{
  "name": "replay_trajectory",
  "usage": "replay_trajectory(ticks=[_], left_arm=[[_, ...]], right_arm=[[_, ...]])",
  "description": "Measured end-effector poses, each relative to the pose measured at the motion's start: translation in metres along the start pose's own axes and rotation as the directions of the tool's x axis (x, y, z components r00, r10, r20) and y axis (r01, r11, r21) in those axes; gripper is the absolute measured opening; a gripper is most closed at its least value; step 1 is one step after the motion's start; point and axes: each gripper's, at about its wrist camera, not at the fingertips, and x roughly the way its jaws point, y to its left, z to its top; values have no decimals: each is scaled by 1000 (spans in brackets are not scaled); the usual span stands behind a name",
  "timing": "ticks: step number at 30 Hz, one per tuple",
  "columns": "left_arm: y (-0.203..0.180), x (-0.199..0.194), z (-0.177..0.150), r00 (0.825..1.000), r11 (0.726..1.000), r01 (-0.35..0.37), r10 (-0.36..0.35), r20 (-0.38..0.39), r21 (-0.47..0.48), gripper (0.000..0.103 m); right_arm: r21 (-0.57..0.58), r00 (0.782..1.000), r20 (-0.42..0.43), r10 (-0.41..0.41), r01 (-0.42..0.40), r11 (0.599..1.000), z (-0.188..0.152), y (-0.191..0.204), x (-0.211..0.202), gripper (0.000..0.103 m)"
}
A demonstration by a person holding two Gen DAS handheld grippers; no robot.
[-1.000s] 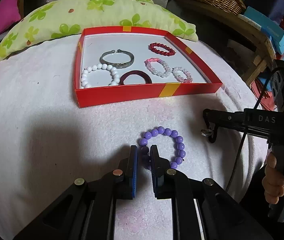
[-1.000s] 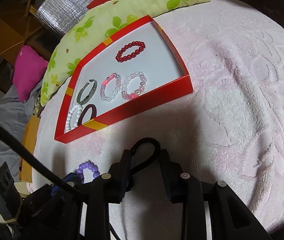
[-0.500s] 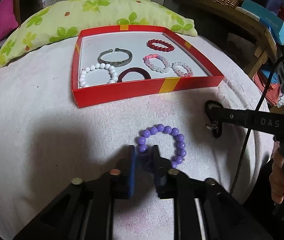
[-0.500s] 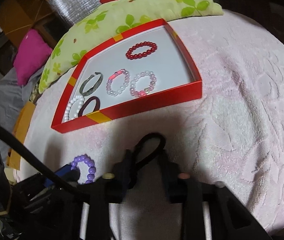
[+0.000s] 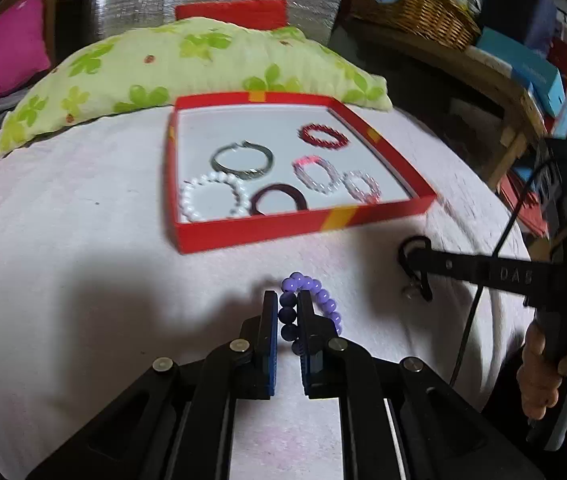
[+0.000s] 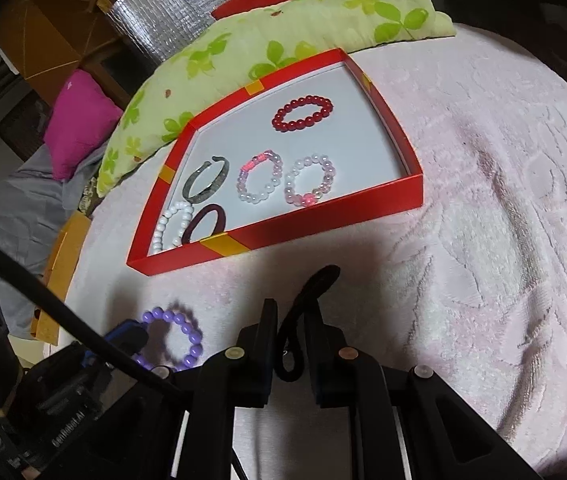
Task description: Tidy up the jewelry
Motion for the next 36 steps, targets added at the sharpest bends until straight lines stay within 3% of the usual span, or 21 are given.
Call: replay_trajectory(ticks=[8,15,18,21,23,24,27,33,36], left_arm=[[15,-8,4,1000,999,-3,4,30,-39,10],[31,12,-8,995,997,-65,62,-74,-47,10],[40,12,-12,994,996,-61,54,-94,-72,11],[41,7,-13,996,996,-27,20,-85,-82,28],[37,2,-12,998,997,-15,10,-61,-77,62],[33,-2,-11,999,998,-5,2,-38,-66,64],[18,-2,-11,999,1000,17,-18,-31,-3,65],[11,22,-20,992,998,-43,49,-120,51,64],[9,18,-22,993,995,-65,73,-93,82,36]], right_arm=[[-24,1000,2,14,-14,1000,0,8,0,15],[-43,998,-51,-30,27,999,-5,9,11,15],[-46,998,-54,-38,35,998,-5,11,10,15],[-51,996,-67,-55,52,997,-5,13,12,18],[-53,996,-73,-56,52,997,-3,13,12,22],[-54,996,-74,-54,50,997,-3,13,12,25],[-55,996,-67,-54,51,997,-2,13,11,32],[-72,998,-20,-65,64,995,-4,13,5,32],[-112,997,0,-82,81,990,-5,18,3,24]])
